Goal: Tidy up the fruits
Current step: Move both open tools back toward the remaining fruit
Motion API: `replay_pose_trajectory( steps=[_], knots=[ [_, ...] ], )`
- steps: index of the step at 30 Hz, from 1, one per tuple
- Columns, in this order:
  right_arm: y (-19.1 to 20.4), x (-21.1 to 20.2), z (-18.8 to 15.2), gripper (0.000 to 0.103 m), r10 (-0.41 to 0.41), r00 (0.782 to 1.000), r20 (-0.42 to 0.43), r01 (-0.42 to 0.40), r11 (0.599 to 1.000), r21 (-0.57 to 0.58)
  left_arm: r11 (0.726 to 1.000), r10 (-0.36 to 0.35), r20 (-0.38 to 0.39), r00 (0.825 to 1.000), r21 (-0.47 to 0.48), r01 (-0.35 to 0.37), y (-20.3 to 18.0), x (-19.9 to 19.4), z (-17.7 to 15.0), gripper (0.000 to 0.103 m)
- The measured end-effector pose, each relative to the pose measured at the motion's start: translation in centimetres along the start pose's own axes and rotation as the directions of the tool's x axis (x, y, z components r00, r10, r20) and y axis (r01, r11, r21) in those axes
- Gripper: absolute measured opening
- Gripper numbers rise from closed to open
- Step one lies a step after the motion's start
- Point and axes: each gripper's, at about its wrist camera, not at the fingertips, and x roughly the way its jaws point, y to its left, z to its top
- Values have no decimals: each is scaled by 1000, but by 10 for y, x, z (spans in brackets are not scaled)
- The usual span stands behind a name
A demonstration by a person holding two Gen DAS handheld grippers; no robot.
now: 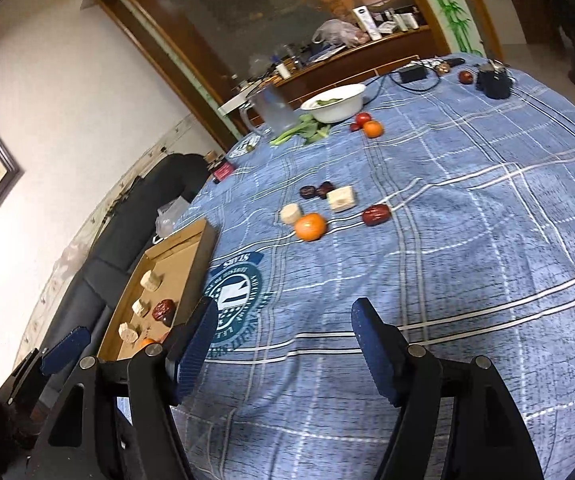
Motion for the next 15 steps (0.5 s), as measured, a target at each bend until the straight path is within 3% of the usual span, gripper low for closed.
replay_pose_trajectory(
  steps=[15],
  knots=[
    [-23,17,-4,74,-27,999,-35,29,999,38,1000,-5,-83,997,10,6,-8,37,-9,71]
  ],
)
